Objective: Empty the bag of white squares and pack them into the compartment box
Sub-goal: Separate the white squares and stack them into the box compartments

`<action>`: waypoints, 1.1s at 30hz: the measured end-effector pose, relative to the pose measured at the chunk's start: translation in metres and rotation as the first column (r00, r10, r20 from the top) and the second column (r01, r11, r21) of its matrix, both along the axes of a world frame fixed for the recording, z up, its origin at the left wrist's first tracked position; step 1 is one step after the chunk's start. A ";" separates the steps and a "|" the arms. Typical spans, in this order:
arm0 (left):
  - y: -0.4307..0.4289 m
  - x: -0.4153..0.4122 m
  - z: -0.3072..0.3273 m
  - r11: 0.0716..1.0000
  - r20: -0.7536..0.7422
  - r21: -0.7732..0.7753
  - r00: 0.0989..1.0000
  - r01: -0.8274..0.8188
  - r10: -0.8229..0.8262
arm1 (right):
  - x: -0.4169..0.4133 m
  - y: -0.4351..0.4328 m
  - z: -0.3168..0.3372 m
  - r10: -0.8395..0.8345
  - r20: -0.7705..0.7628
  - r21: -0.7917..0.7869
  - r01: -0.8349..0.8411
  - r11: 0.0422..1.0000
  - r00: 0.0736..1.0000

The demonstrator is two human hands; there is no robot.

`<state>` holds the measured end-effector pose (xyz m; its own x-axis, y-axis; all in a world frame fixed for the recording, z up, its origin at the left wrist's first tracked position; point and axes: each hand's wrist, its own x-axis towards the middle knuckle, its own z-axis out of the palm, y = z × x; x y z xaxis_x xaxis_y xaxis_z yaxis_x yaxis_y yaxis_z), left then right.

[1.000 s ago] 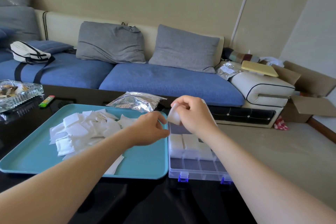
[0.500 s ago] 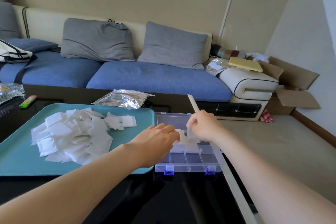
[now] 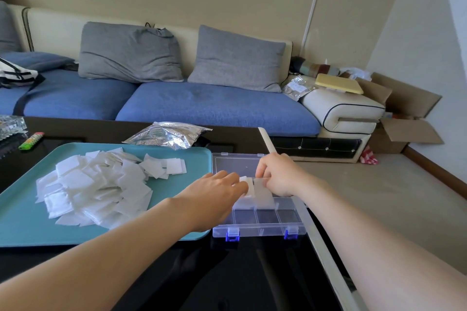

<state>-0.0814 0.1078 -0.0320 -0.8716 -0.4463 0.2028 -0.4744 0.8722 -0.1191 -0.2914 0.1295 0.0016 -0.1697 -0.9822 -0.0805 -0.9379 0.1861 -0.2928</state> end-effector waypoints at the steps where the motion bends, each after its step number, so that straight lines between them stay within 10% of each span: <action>1: 0.000 0.000 0.000 1.000 0.000 -0.006 1.000 0.001 -0.001 | 0.000 0.000 0.000 0.006 0.000 0.010 -0.006 1.000 1.000; 26: 0.002 0.001 0.001 1.000 0.019 0.022 1.000 0.002 -0.002 | 0.015 -0.004 -0.009 -0.264 -0.130 0.047 0.271 0.961 0.956; 33: -0.002 0.005 0.001 0.994 -0.071 0.113 0.997 -0.005 0.013 | 0.011 0.007 -0.003 -0.048 -0.221 0.045 0.060 0.997 0.974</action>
<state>-0.0760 0.1056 -0.0307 -0.8524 -0.4777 0.2126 -0.4860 0.8738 0.0147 -0.2803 0.1364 -0.0014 -0.2417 -0.9666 -0.0849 -0.9664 0.2477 -0.0694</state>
